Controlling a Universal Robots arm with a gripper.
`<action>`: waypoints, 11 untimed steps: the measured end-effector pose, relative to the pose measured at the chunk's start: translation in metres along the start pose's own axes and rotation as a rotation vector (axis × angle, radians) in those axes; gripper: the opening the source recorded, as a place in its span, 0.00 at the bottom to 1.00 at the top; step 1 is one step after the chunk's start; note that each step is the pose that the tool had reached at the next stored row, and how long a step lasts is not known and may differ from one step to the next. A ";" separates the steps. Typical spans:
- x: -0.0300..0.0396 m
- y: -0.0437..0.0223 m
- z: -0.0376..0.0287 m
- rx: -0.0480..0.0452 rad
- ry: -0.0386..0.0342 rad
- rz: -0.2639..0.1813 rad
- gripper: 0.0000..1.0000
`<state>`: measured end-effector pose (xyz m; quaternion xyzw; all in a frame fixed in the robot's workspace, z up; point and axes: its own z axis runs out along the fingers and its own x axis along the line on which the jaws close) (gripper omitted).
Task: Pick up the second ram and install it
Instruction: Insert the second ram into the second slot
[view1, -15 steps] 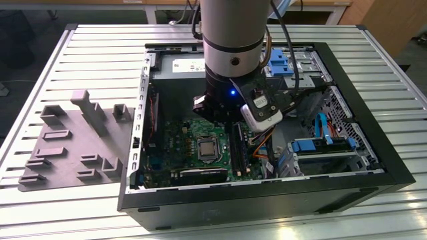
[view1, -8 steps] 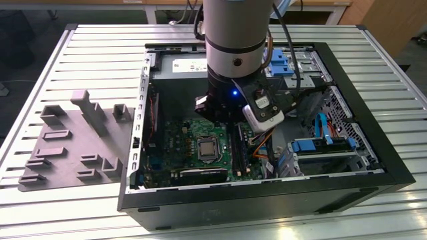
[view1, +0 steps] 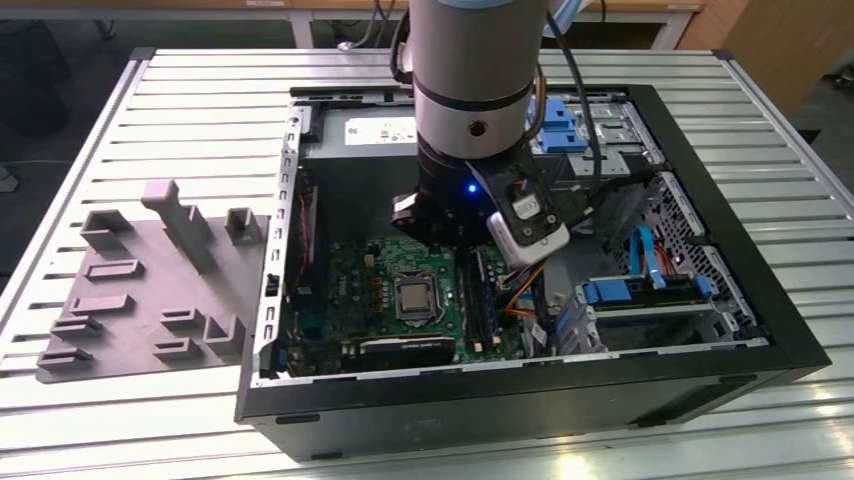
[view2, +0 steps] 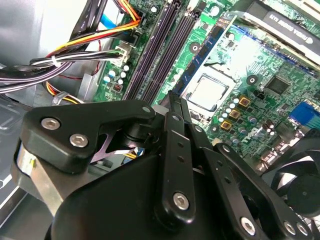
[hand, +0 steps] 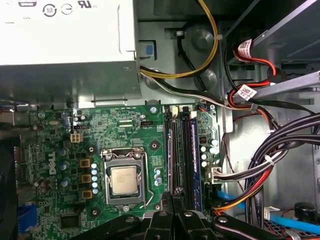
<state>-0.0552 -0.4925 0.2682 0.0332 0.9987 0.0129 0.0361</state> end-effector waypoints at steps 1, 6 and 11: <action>0.0000 0.0000 0.0005 0.0000 0.0000 0.000 0.12; -0.0001 0.0003 0.0024 0.0001 -0.0001 0.002 0.12; 0.0001 0.0004 0.0042 0.0003 -0.0001 0.004 0.12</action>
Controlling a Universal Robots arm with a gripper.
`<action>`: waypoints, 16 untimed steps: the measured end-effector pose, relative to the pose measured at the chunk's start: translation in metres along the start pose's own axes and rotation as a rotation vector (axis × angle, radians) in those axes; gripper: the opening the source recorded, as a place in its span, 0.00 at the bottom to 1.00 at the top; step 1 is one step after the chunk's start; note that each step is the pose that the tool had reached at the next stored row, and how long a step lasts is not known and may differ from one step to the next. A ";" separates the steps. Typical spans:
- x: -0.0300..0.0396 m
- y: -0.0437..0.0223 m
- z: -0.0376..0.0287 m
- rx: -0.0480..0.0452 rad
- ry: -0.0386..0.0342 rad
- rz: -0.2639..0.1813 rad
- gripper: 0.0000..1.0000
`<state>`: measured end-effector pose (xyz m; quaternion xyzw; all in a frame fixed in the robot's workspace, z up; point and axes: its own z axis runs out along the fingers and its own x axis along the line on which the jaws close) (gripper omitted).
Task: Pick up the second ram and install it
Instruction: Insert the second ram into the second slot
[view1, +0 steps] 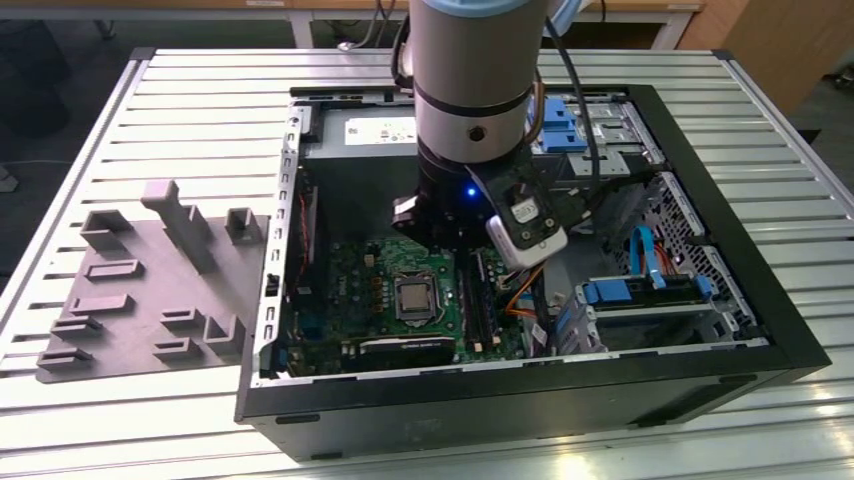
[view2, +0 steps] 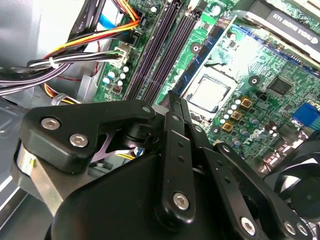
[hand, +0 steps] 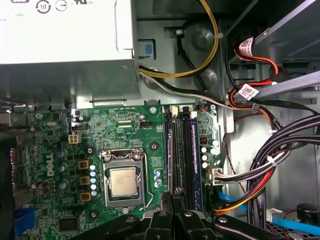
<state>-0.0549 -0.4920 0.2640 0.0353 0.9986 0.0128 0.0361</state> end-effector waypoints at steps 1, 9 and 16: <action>0.0000 0.0000 0.0003 0.0000 0.0000 0.000 0.12; 0.0003 0.0002 0.0032 0.0003 -0.0002 0.005 0.12; 0.0004 0.0003 0.0056 0.0007 -0.0003 0.010 0.12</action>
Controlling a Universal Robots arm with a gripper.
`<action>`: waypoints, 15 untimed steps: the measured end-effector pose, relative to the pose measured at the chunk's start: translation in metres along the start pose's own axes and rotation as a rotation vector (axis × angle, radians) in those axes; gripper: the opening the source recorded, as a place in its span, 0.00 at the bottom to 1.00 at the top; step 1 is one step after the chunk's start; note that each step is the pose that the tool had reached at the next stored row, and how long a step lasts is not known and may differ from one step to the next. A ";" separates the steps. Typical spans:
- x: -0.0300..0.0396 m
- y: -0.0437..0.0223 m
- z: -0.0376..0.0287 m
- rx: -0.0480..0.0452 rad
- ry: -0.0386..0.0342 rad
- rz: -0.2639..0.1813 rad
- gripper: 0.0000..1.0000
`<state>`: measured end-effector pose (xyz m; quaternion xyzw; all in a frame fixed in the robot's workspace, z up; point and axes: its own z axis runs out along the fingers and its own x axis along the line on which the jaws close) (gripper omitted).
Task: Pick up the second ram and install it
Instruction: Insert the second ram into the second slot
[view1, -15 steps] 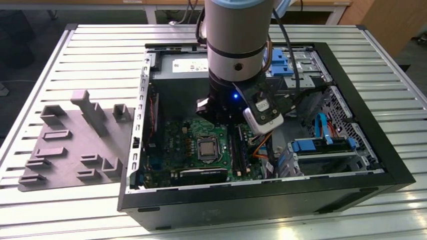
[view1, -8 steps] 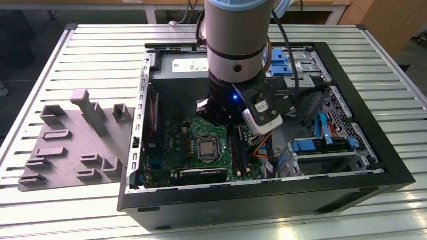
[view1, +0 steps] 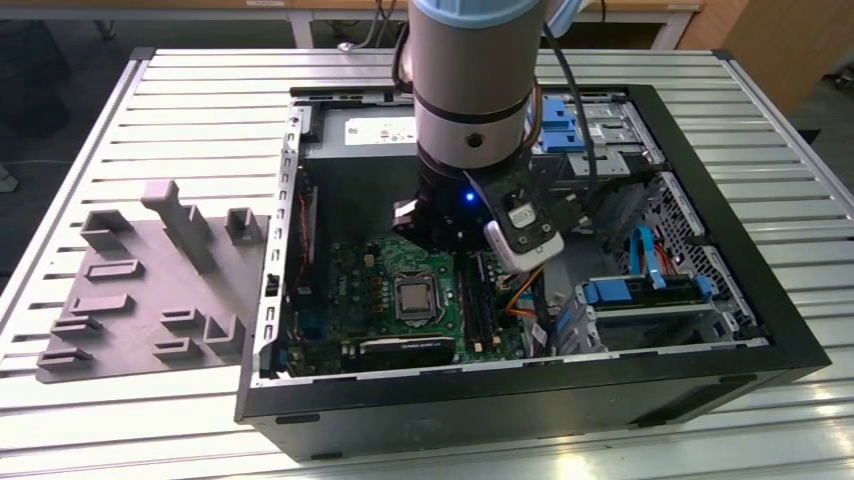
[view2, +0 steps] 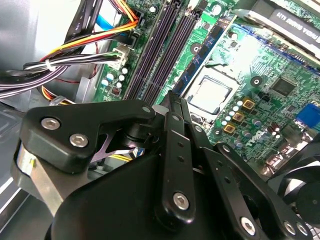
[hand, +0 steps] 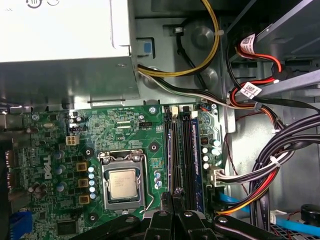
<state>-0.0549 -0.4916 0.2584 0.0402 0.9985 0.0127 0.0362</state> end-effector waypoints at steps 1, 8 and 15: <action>0.0000 0.0000 0.0003 0.0001 0.0000 0.001 0.12; 0.0002 0.0000 0.0026 0.0003 -0.0001 0.004 0.12; 0.0003 0.0001 0.0046 0.0005 -0.0002 0.008 0.12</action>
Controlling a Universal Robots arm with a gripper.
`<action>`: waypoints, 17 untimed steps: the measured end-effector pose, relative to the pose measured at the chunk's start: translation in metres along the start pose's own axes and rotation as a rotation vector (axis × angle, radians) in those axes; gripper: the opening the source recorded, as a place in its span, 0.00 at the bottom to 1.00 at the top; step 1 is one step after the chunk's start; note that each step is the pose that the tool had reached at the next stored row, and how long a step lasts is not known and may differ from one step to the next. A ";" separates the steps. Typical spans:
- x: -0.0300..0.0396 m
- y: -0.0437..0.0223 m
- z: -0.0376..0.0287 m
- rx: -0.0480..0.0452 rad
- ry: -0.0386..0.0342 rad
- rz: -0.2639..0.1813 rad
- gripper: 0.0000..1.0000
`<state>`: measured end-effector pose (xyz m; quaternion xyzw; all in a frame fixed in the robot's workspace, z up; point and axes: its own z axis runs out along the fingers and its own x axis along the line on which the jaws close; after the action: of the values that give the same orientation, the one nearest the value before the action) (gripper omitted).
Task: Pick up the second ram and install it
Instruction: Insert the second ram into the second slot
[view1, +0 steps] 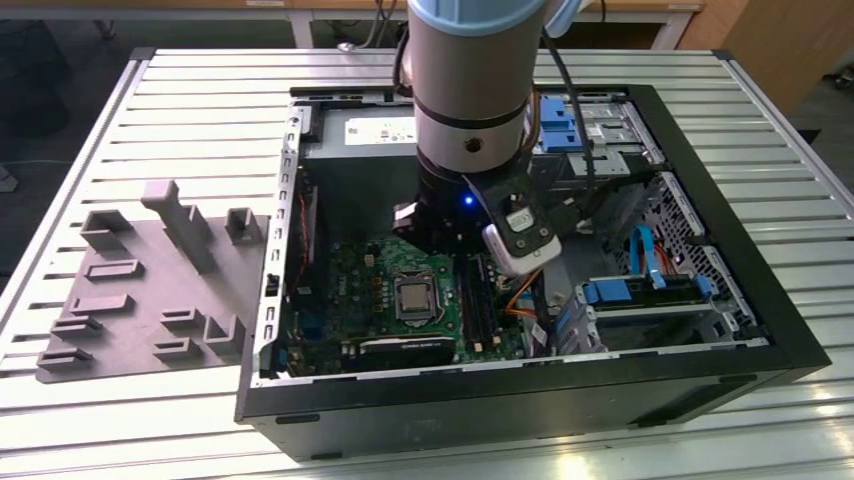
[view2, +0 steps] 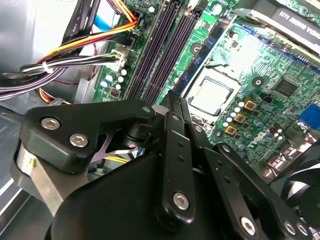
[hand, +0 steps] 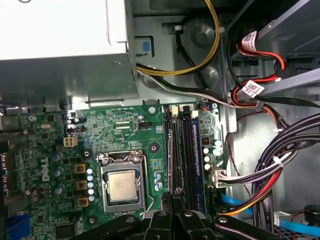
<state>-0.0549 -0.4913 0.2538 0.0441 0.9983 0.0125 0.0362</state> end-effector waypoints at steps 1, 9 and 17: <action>0.0000 0.0000 0.0003 0.0000 0.0000 0.001 0.12; 0.0002 0.0000 0.0027 0.0003 -0.0002 0.005 0.12; -0.0022 0.0001 0.0055 0.0004 -0.0001 0.006 0.12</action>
<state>-0.0523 -0.4912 0.2485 0.0472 0.9982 0.0124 0.0363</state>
